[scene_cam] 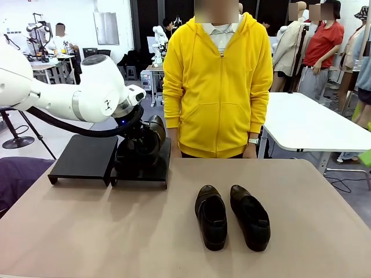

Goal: Organize the shoes by placing them on the stand.
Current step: Place the Shoe from the middle of the table onto the Shoes Stand.

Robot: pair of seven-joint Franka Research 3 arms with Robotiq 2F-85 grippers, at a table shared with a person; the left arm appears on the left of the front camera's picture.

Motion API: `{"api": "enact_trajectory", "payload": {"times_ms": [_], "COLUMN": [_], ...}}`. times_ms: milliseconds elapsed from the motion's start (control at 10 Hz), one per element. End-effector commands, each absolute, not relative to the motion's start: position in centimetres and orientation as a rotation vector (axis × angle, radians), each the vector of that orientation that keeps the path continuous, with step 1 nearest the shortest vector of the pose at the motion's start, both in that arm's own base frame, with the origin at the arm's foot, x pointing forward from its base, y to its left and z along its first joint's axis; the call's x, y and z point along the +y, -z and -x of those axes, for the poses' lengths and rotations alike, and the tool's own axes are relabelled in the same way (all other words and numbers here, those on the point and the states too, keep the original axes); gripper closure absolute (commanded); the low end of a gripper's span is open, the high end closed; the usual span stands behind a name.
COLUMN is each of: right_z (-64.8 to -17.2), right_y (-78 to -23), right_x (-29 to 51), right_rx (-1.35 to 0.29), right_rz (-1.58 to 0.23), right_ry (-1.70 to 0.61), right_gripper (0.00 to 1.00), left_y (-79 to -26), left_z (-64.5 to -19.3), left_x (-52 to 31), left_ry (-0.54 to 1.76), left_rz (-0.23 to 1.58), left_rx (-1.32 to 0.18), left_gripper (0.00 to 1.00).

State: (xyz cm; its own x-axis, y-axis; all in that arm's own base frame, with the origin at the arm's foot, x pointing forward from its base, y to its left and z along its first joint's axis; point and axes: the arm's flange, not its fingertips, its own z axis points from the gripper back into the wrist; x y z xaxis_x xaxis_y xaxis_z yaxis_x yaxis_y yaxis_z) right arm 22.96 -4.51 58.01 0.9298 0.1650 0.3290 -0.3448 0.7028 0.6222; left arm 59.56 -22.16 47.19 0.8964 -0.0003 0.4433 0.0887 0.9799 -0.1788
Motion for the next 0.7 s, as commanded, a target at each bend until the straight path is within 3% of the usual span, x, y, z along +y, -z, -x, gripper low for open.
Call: {"api": "enact_trajectory", "payload": {"times_ms": [0,600], "right_z": [-22.9,-22.9], "right_y": [-58.4,-58.4], "right_x": [-4.4,-4.4], "right_rx": [-0.254,-0.254], "right_rz": [-0.754,-0.754], "right_ry": [-0.277,-0.277], "right_gripper": [0.0,0.0], "left_y": [-47.5,-44.7], "left_z": [-60.2,-62.3], "left_x": [-22.4,-23.2], "left_ry": [0.039,0.034], "left_rz": [0.196,0.181], "left_rx": [-0.488,-0.458], "left_gripper": [1.0,1.0]}}
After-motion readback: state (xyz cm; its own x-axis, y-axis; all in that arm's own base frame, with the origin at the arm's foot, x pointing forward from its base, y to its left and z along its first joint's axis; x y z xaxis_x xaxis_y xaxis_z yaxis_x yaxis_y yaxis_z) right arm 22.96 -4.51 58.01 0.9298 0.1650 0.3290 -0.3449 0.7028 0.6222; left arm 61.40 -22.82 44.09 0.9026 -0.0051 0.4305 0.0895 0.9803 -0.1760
